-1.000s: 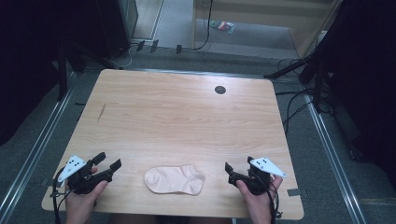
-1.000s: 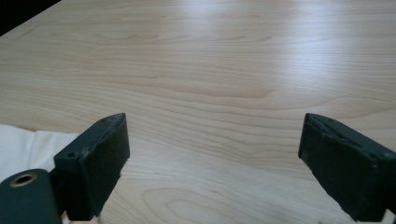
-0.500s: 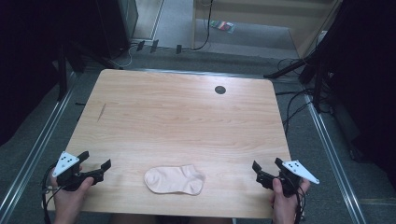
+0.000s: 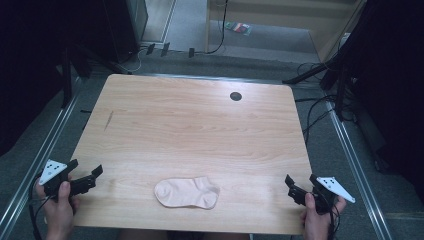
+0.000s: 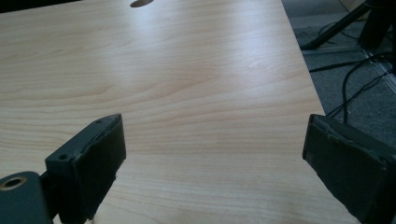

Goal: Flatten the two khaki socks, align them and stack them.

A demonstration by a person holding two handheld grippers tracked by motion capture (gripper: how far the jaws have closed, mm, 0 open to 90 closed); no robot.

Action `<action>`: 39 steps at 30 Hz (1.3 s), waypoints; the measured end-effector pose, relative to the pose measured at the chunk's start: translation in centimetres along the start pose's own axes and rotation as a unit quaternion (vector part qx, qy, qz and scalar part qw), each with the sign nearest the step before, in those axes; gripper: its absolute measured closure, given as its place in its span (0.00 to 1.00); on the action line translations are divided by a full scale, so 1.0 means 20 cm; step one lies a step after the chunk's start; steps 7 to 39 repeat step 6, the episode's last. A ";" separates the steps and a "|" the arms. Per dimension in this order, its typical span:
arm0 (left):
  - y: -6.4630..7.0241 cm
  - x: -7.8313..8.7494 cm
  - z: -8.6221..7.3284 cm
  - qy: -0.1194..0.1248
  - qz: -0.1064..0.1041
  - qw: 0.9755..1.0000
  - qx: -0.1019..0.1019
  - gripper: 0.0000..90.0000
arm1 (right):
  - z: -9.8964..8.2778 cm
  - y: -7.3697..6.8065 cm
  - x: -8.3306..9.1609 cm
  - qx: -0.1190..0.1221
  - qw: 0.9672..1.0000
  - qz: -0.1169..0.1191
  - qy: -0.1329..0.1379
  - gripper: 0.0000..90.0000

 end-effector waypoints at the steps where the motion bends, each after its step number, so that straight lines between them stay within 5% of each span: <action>1: 0.00 0.00 0.00 -0.001 0.000 1.000 -0.004 0.08 | -0.01 0.01 0.00 -0.003 1.000 -0.003 -0.002 0.07; 39: 0.02 -0.01 -0.01 -0.003 -0.003 1.000 -0.011 0.08 | -0.01 0.02 0.00 -0.007 1.000 -0.008 0.001 0.07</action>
Point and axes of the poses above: each handheld gripper's, and its own axes: x roughly backward along the jaws, z roughly out of its top, y roughly to its right, the point moved 6 cm from there along -x, roughly forward along the jaws, and after that the axes turned 13 degrees about z, right-handed, at the moved point
